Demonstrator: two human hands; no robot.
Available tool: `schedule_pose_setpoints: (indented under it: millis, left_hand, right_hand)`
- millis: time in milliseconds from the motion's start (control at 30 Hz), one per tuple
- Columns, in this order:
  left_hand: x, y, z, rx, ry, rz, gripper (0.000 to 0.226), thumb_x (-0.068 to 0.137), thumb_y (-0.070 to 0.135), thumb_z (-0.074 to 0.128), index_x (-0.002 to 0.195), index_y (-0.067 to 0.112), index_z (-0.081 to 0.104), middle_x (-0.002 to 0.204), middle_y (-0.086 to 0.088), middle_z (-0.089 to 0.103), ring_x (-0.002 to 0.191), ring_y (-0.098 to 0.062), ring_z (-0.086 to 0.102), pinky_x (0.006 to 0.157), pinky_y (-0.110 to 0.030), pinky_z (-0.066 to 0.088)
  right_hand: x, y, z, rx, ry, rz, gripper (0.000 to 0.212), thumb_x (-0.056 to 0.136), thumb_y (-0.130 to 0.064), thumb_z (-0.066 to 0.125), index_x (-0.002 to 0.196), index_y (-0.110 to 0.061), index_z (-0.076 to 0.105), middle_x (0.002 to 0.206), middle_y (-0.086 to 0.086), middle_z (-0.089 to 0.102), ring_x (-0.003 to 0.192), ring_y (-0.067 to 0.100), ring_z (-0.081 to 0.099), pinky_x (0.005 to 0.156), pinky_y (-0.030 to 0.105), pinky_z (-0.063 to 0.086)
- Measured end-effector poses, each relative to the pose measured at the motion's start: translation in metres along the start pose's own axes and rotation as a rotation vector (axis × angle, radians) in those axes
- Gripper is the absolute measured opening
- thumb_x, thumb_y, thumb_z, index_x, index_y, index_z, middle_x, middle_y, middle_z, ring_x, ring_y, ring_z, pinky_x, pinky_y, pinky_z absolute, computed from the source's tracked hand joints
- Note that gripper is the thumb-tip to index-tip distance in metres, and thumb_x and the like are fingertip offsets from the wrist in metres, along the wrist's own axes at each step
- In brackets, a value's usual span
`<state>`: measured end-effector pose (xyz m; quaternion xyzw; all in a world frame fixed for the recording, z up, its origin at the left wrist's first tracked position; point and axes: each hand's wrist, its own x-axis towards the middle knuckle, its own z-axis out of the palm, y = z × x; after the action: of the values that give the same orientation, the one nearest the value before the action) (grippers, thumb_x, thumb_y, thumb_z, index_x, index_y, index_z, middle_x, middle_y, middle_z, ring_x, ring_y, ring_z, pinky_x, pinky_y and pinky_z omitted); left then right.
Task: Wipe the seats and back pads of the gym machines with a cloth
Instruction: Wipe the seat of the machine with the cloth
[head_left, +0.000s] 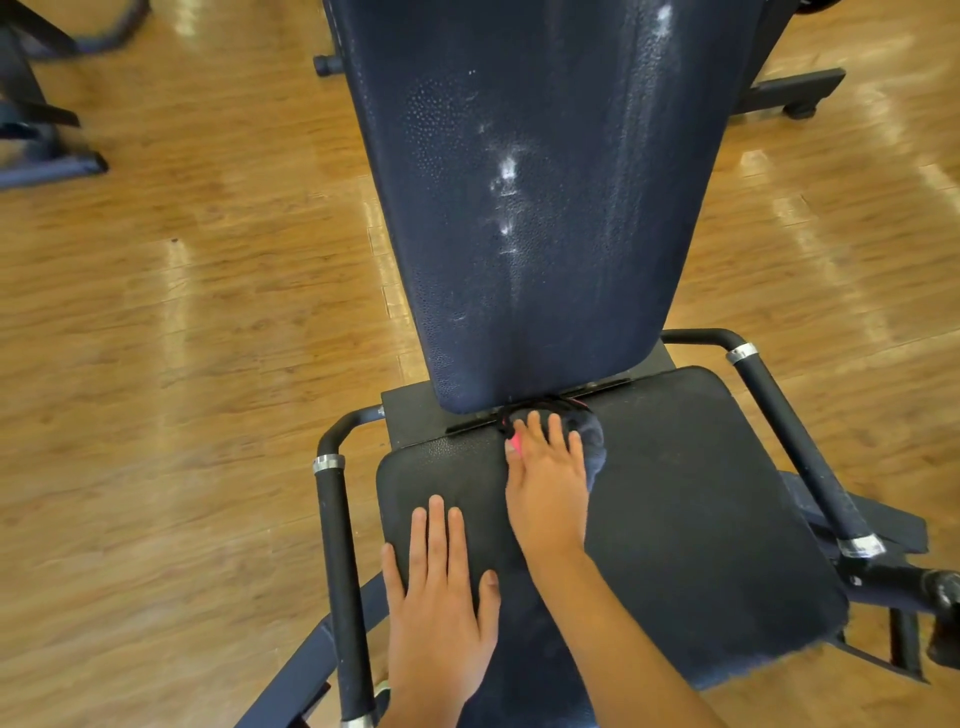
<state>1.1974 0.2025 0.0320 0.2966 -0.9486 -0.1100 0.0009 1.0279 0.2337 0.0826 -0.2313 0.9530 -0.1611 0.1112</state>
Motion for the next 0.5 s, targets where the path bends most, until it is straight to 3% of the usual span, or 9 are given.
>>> schedule_pose_setpoints:
  millis: [67,133,200,233,300,400,500]
  left_hand:
    - [0.000,0.000,0.002,0.001,0.008,-0.002,0.074,0.096,0.047,0.038,0.159,0.011,0.025,0.169,-0.010,0.022,0.157,-0.026,0.016,0.124,-0.052,0.005]
    - [0.000,0.001,0.002,0.003,0.009,-0.011,0.074,0.095,0.046,0.039,0.158,0.010,0.029,0.169,-0.010,0.022,0.157,-0.026,0.017,0.123,-0.053,0.006]
    - [0.000,0.001,0.002,0.007,0.003,-0.018,0.073,0.094,0.046,0.039,0.157,0.009,0.033,0.169,-0.010,0.023,0.156,-0.026,0.017,0.124,-0.053,0.006]
    - [0.000,0.000,0.002,0.010,0.004,-0.020,0.073,0.094,0.046,0.039,0.157,0.009,0.034,0.168,-0.010,0.024,0.156,-0.026,0.018,0.124,-0.052,0.005]
    - [0.000,0.001,0.002,0.012,0.007,-0.019,0.073,0.094,0.046,0.039,0.157,0.010,0.033,0.168,-0.010,0.024,0.156,-0.026,0.017,0.124,-0.053,0.005]
    - [0.000,0.000,0.003,0.016,0.021,-0.016,0.074,0.093,0.046,0.039,0.157,0.011,0.033,0.168,-0.009,0.025,0.156,-0.026,0.018,0.123,-0.054,0.008]
    - [0.001,0.001,0.004,0.007,0.048,-0.016,0.074,0.091,0.045,0.041,0.155,0.009,0.038,0.166,-0.011,0.030,0.155,-0.026,0.022,0.121,-0.056,0.015]
  right_hand:
    - [-0.006,0.002,-0.006,-0.028,-0.065,-0.129,0.051,0.097,-0.031,0.025,0.121,-0.012,0.066,0.125,0.005,0.066,0.125,0.027,0.056,0.108,0.044,0.041]
    - [-0.008,0.006,-0.013,-0.006,-0.117,-0.223,0.057,0.098,-0.037,0.019,0.128,-0.014,0.062,0.133,0.003,0.062,0.132,0.022,0.050,0.115,0.037,0.029]
    - [-0.007,0.012,-0.026,0.079,-0.106,-0.166,0.055,0.103,-0.040,0.018,0.140,-0.017,0.052,0.146,0.002,0.050,0.142,0.018,0.036,0.118,0.028,0.014]
    - [-0.005,0.015,-0.033,0.150,-0.059,-0.103,0.048,0.106,-0.036,0.024,0.143,-0.017,0.047,0.151,0.003,0.045,0.144,0.019,0.032,0.119,0.028,0.013]
    - [-0.001,0.021,-0.046,0.293,0.046,0.088,0.044,0.106,-0.031,0.032,0.146,-0.017,0.043,0.155,0.006,0.038,0.145,0.025,0.030,0.118,0.035,0.023]
    - [0.008,0.019,-0.044,0.379,0.099,0.289,0.047,0.106,-0.037,0.029,0.145,-0.017,0.046,0.154,0.008,0.038,0.139,0.033,0.038,0.111,0.044,0.035]
    - [-0.003,-0.012,-0.023,0.252,-0.032,0.087,0.047,0.100,-0.028,0.026,0.122,-0.011,0.064,0.127,0.012,0.060,0.119,0.036,0.055,0.104,0.048,0.042]
